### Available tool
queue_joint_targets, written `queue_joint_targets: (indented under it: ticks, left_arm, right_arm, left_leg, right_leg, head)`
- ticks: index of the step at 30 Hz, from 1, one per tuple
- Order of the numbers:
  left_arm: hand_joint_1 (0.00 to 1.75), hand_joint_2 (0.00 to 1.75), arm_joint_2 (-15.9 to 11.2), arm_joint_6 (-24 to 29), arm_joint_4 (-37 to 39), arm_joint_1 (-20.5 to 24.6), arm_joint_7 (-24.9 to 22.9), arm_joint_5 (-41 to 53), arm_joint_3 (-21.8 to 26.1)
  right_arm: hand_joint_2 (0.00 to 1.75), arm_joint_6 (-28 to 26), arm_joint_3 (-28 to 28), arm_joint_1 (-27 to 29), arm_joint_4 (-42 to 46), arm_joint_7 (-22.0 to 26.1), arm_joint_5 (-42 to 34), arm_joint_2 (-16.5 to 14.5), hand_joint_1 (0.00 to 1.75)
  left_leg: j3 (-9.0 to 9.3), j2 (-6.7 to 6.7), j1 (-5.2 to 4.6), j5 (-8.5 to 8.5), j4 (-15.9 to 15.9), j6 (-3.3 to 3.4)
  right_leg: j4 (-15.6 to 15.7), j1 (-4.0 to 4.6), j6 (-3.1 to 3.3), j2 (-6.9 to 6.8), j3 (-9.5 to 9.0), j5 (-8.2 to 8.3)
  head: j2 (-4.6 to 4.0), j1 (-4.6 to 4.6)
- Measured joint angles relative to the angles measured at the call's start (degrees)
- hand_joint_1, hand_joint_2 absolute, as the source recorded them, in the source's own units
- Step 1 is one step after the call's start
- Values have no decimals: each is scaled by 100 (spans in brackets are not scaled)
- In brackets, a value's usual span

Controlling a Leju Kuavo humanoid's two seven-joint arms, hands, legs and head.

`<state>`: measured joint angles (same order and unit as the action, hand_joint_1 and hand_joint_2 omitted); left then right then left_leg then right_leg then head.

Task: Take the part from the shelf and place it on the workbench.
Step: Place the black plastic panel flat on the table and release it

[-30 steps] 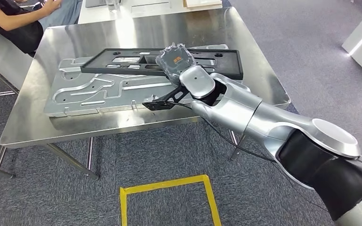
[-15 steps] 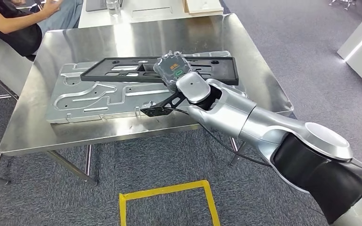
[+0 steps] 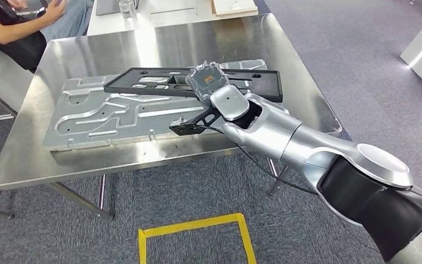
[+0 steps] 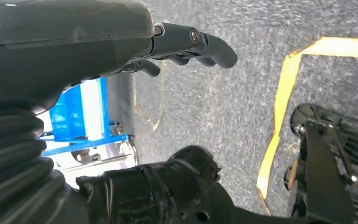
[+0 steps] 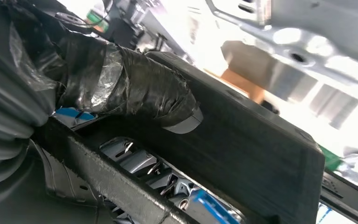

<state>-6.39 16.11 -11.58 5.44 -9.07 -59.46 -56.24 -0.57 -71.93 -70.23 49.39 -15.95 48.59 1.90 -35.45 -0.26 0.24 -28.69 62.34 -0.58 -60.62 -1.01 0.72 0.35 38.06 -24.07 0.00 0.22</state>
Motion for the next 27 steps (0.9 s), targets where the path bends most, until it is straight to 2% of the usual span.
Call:
queue_joint_targets:
  ticks: [1, 3, 4, 5, 6, 7, 9, 10, 12, 14, 15, 16, 18, 19, 20, 21, 23, 24, 25, 27]
  left_arm:
    - [0, 175, -4, 2, 0, -1, -2, -1, -1]
    - [0, 175, -13, 8, 0, -1, -3, -2, -2]
    - [0, 175, -15, 10, 0, -3, -3, -5, -3]
    - [0, 175, -16, 11, 0, -6, -3, -9, -3]
    - [0, 175, -16, 12, 0, -9, -3, -13, -4]
    - [0, 175, -18, 13, 0, -13, -3, -16, -4]
    - [0, 175, -32, 15, 2, -16, -2, -19, -5]
    - [0, 175, -39, 15, 3, -11, 1, -18, -7]
    - [0, 175, -51, 12, 4, 6, 16, -14, -11]
    - [0, 175, -59, 7, 4, 5, 40, -7, -13]
    - [0, 175, -61, 3, 4, 0, 50, -4, -13]
    - [0, 175, -60, -2, 4, -4, 56, -3, -13]
    - [0, 175, -60, -8, 4, -1, 58, -3, -14]
    - [0, 175, -60, -9, 4, 5, 58, -3, -14]
    - [0, 175, -60, -8, 4, 8, 56, -4, -15]
    - [0, 175, -60, -7, 4, 8, 51, -4, -15]
    - [0, 175, -61, 2, 4, 2, 34, -8, -15]
    - [0, 175, -63, 7, 4, 1, 23, -10, -15]
    - [0, 175, -65, 13, 4, 3, 13, -14, -15]
    - [0, 175, -68, 18, 4, 7, -3, -22, -16]
  right_arm:
    - [175, -1, 0, 1, -1, -8, 0, 0, 175]
    - [175, -1, 0, 17, -7, -16, 0, 2, 175]
    - [175, 0, -1, 35, -11, -16, 0, 3, 175]
    - [175, 1, -1, 53, -15, -16, 0, 4, 175]
    - [175, 2, -1, 67, -17, -16, 0, 5, 175]
    - [175, 2, -1, 73, -18, -16, 0, 6, 175]
    - [175, 2, 0, 62, -22, -16, 0, 9, 175]
    - [175, 2, -1, 56, -25, -15, 0, 9, 175]
    - [175, 2, -2, 59, -30, 5, 0, 8, 175]
    - [175, 0, -2, 71, -36, 39, 1, 0, 175]
    - [175, -2, -2, 67, -41, 58, 3, -4, 175]
    - [175, -4, -2, 64, -48, 72, 6, -7, 175]
    - [175, -8, -6, 80, -70, 96, 10, -7, 175]
    - [175, -10, -9, 110, -84, 105, 11, -7, 175]
    - [175, -10, -12, 144, -99, 118, 11, -7, 175]
    - [175, -11, -14, 171, -112, 133, 11, -10, 175]
    - [175, -14, -17, 188, -137, 155, 10, -18, 175]
    - [175, -17, -17, 183, -148, 161, 10, -30, 175]
    - [175, -21, -17, 182, -158, 170, 10, -43, 175]
    - [175, -26, -17, 194, -181, 192, 9, -69, 175]
  left_leg:
    - [-140, 1, 6, -132, 286, -26]
    - [-538, 2, 12, -378, 998, -56]
    - [-698, 2, 13, -393, 1223, -57]
    - [-765, 1, 13, -296, 1247, -45]
    - [-719, 1, 9, -98, 1046, -20]
    - [-578, 0, 0, 164, 667, 21]
    - [-260, -2, -42, 471, -38, 109]
    - [-160, -3, -68, 508, -239, 147]
    - [-82, -6, -107, 468, -365, 192]
    - [28, 3, -70, 481, -493, 216]
    - [92, 11, -50, 492, -560, 229]
    - [147, 19, -31, 496, -608, 242]
    - [190, 25, -35, 460, -614, 272]
    - [206, 22, -32, 431, -603, 278]
    - [227, 15, -26, 397, -585, 276]
    - [252, 5, -17, 356, -557, 265]
    - [292, -15, -1, 244, -468, 217]
    - [291, -22, -6, 184, -405, 181]
    - [283, -26, -12, 138, -363, 147]
    - [276, -28, -24, 91, -341, 91]
  right_leg:
    - [5, -1, 23, 8, -21, -12]
    - [5, 11, 50, 23, -54, -42]
    - [4, 22, 57, 31, -74, -61]
    - [3, 33, 60, 38, -102, -83]
    - [4, 45, 60, 43, -140, -108]
    - [7, 54, 59, 47, -186, -136]
    - [34, 63, 41, 51, -258, -177]
    - [53, 59, 18, 51, -275, -185]
    - [97, 49, -41, 52, -296, -187]
    - [76, 55, -100, 44, -314, -231]
    - [-58, 61, -123, 37, -262, -306]
    - [-308, 61, -141, 28, -140, -419]
    - [-1033, 50, -166, 18, 273, -673]
    - [-1303, 41, -180, 15, 459, -716]
    - [-1391, 29, -195, 13, 560, -657]
    - [-1249, 13, -210, 7, 545, -492]
    - [-551, -15, -230, -16, 271, -76]
    - [-242, -17, -216, -20, 129, 38]
    - [-58, -11, -189, -21, 39, 73]
    - [10, 15, -110, -5, -4, 27]
  head:
    - [0, -7]
    - [0, -14]
    - [0, -14]
    - [0, -14]
    - [0, -14]
    - [0, -13]
    - [0, -8]
    - [0, -7]
    - [-1, -9]
    - [-1, -1]
    - [-1, 4]
    - [-1, 11]
    - [0, 13]
    - [0, 14]
    - [-1, 14]
    - [-1, 14]
    - [-1, 13]
    - [-1, 13]
    - [-1, 13]
    - [0, 10]
